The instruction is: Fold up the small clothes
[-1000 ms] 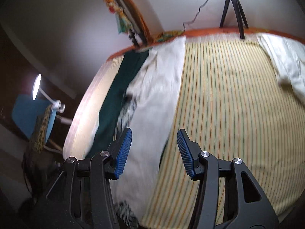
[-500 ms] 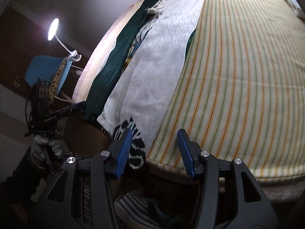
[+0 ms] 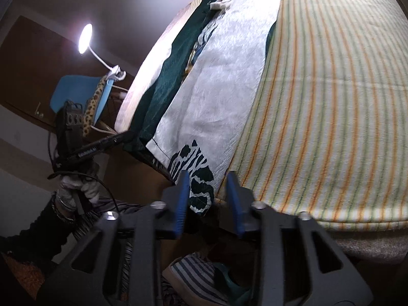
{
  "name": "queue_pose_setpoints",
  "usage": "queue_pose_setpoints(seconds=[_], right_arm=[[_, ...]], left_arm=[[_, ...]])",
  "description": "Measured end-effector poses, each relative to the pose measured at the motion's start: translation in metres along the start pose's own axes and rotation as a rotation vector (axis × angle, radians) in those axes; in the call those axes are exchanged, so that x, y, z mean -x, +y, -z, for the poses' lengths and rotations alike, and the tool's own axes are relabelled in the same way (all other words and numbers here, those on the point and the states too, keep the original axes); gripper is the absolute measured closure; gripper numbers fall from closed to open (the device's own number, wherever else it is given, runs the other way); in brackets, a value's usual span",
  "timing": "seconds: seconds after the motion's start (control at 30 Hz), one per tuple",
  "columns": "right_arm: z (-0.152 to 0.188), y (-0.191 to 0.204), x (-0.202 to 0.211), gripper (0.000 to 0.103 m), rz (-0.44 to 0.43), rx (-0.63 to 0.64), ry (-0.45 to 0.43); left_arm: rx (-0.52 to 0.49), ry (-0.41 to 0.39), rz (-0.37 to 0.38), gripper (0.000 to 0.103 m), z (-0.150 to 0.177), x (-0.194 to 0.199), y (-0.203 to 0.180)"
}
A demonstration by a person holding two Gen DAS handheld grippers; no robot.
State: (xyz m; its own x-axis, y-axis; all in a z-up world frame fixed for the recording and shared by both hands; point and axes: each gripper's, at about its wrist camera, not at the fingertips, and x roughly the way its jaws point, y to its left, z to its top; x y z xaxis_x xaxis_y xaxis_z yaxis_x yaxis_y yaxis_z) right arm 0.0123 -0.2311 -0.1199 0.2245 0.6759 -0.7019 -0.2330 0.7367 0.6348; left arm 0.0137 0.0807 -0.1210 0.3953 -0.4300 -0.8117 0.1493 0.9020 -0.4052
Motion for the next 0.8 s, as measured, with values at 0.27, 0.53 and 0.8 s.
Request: queue_pose_setpoints(seconds=[0.27, 0.53, 0.8], right_arm=[[0.001, -0.004, -0.007, 0.100, -0.011, -0.014, 0.019], [-0.005, -0.008, 0.006, 0.099, -0.105, -0.072, -0.018], [-0.027, -0.012, 0.019, 0.099, -0.153, -0.119, -0.088]], left_arm=[[0.049, 0.007, 0.007, 0.103, 0.003, 0.000, 0.014], [0.070, -0.033, 0.065, 0.103, -0.006, 0.013, 0.009], [0.089, -0.074, 0.105, 0.103, -0.034, 0.022, 0.005]])
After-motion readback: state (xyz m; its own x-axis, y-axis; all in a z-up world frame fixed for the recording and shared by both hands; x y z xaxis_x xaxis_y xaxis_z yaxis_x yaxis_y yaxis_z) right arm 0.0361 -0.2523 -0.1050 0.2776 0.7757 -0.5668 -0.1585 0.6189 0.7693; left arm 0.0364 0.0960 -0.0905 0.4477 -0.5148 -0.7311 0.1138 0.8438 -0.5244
